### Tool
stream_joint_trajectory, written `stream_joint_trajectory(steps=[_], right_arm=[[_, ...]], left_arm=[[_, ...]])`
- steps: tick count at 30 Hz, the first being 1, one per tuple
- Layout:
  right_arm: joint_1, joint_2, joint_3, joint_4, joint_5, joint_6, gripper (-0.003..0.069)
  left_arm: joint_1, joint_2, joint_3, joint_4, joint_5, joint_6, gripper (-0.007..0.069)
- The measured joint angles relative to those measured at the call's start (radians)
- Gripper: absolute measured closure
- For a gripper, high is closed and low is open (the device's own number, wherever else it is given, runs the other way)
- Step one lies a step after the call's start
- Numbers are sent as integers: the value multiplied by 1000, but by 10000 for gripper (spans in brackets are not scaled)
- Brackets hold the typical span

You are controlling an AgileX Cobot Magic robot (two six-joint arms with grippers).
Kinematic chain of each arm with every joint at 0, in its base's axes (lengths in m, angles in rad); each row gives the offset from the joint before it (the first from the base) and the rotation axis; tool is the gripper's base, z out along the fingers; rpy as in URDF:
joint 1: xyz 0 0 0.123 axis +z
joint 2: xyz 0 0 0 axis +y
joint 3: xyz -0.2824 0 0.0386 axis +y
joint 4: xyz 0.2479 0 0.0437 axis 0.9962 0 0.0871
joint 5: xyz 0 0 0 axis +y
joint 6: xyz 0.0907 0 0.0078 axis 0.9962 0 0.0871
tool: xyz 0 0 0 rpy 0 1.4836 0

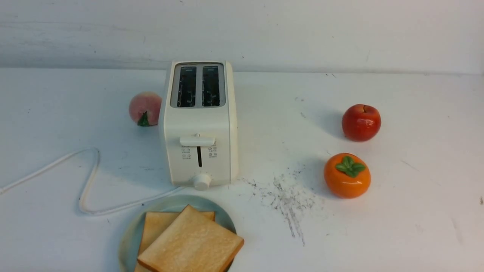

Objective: Take toasted bread from bread machine on white table place on plate.

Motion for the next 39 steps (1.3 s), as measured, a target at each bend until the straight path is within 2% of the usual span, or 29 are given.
stream_joint_trajectory(steps=[39], right_arm=[[0,0,0,-1,1,0,475]], left_arm=[[0,0,0,0,0,0,512]])
